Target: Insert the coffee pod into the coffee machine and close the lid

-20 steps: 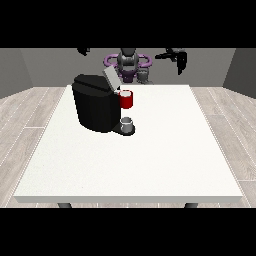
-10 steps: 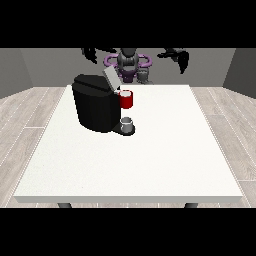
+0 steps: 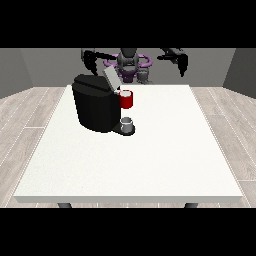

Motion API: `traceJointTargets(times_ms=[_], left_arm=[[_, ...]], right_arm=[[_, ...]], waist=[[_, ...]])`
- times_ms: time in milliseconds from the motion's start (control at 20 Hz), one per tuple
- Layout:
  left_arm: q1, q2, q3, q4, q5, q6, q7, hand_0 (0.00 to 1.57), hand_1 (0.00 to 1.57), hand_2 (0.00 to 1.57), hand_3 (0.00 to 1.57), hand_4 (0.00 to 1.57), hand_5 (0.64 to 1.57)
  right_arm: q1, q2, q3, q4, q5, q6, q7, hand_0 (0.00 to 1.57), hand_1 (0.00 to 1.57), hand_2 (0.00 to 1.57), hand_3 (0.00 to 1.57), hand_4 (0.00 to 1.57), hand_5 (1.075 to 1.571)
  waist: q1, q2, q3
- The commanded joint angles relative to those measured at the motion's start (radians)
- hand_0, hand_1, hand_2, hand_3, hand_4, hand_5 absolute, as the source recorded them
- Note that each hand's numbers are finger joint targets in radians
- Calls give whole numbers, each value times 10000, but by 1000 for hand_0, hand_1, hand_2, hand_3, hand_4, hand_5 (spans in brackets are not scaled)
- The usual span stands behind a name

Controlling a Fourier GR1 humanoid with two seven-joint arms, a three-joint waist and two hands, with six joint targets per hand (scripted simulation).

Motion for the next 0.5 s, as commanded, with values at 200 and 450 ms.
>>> traceJointTargets(times_ms=[200,450], left_arm=[[888,116,-188,-840,182,457,213,0,0,0,0,0,1571],[388,695,-84,-1489,569,170,701,0,0,0,0,0,1571]], right_arm=[[-910,234,329,300,248,49,473,0,0,0,0,0,1571],[-1449,280,337,1285,763,-133,-456,0,0,0,0,0,1571]], waist=[[-547,241,-4],[-207,836,-2]])
